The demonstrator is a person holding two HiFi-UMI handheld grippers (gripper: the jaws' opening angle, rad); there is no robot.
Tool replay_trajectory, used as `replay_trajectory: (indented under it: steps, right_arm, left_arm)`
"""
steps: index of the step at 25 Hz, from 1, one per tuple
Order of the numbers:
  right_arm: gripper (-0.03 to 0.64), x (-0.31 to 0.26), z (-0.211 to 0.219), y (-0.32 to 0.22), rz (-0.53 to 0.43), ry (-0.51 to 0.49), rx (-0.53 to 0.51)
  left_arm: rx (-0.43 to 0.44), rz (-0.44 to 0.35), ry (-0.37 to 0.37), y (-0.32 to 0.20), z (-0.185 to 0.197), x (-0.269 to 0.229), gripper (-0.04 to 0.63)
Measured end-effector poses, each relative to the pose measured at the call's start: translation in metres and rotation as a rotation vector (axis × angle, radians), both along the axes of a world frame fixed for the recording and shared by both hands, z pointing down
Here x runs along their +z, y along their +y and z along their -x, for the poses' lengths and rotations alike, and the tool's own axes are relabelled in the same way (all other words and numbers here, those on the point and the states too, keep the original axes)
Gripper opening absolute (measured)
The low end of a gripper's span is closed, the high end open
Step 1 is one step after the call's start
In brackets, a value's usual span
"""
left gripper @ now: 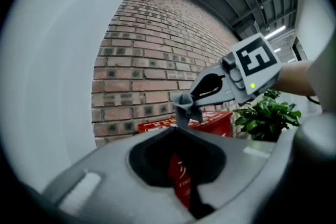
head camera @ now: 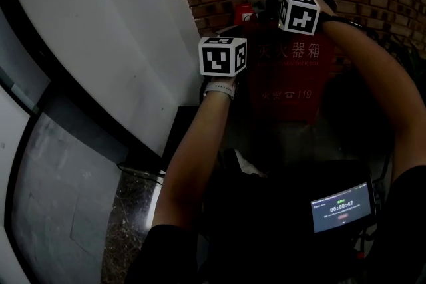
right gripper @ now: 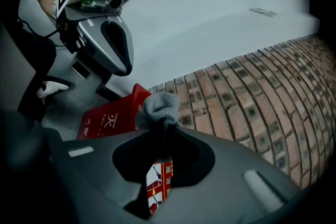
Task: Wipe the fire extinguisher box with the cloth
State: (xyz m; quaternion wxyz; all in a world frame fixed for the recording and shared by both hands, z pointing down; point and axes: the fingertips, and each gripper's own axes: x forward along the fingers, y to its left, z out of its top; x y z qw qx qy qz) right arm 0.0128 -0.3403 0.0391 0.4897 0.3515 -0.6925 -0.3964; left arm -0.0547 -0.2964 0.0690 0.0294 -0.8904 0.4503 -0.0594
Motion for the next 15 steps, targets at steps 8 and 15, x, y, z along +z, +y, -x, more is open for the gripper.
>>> replay_trajectory:
  steps: [8, 15]
  right_arm:
    - [0.037, 0.002, -0.006, -0.05, -0.026, -0.007, 0.032]
    - [0.037, 0.014, -0.001, -0.103, 0.002, 0.013, 0.031]
  left_arm:
    - [0.003, -0.022, 0.012, -0.028, -0.019, 0.003, 0.0]
    - [0.017, -0.022, 0.002, -0.056, -0.031, 0.01, 0.0]
